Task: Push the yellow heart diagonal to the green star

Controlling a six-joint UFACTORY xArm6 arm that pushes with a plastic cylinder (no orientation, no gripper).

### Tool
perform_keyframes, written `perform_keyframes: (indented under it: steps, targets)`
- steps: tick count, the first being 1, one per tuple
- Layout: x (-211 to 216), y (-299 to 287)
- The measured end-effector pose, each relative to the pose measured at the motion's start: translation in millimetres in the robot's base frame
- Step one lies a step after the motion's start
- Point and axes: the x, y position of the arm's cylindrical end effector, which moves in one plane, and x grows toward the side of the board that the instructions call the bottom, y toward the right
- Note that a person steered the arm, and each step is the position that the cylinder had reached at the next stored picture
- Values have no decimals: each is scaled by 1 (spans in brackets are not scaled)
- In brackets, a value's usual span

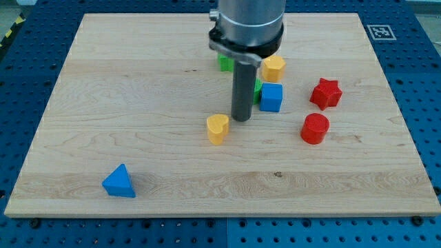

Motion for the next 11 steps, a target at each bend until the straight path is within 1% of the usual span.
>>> perform_keyframes:
  steps: [1, 2, 3, 4, 6, 7, 8, 9, 10, 11]
  targets:
    - [13, -20]
    - [13, -27]
    - [28, -40]
    - [32, -50]
    - [40, -62]
    - [57, -62]
    - [58, -68]
    - [37, -72]
    - [35, -93]
    - [51, -100]
